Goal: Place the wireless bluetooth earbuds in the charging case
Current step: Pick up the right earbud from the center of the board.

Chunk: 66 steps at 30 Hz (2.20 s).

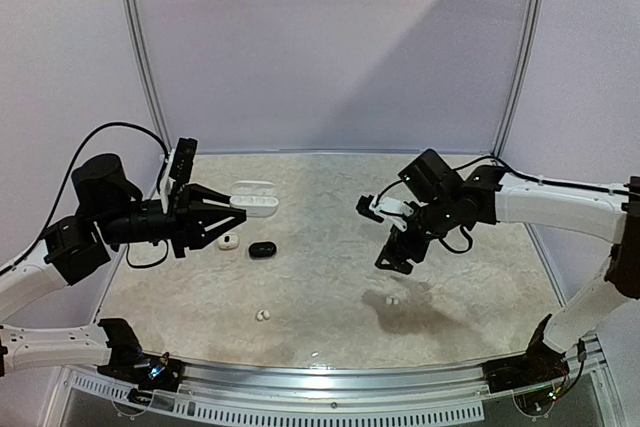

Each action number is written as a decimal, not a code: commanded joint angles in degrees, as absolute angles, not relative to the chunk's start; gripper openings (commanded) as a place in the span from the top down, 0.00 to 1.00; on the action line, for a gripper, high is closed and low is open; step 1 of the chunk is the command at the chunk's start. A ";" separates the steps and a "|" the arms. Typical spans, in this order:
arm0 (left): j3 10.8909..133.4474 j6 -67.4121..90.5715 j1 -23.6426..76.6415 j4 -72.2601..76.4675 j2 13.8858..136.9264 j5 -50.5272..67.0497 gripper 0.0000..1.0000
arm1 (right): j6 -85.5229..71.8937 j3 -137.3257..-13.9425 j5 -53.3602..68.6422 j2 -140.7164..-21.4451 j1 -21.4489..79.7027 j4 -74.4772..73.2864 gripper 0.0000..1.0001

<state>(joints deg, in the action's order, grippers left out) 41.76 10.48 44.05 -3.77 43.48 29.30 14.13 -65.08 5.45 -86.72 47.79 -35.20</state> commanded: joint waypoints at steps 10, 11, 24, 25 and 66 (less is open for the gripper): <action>42.63 10.12 42.03 -3.86 45.01 29.53 1.00 | 36.49 -67.87 16.13 -101.88 42.67 -47.28 0.33; 42.63 10.15 42.01 -3.79 45.13 29.53 1.00 | 36.89 -67.83 15.95 -102.18 42.65 -47.57 0.33; 42.50 10.19 41.92 -3.84 45.18 29.53 1.00 | 38.38 -70.60 17.87 -108.37 42.61 -49.85 0.43; 42.58 10.06 41.92 -4.03 45.11 29.53 1.00 | 38.54 -70.80 18.34 -108.37 42.56 -50.56 0.43; 42.26 10.30 41.92 -3.83 44.92 29.49 1.00 | 35.93 -70.17 16.44 -109.90 44.41 -50.29 0.64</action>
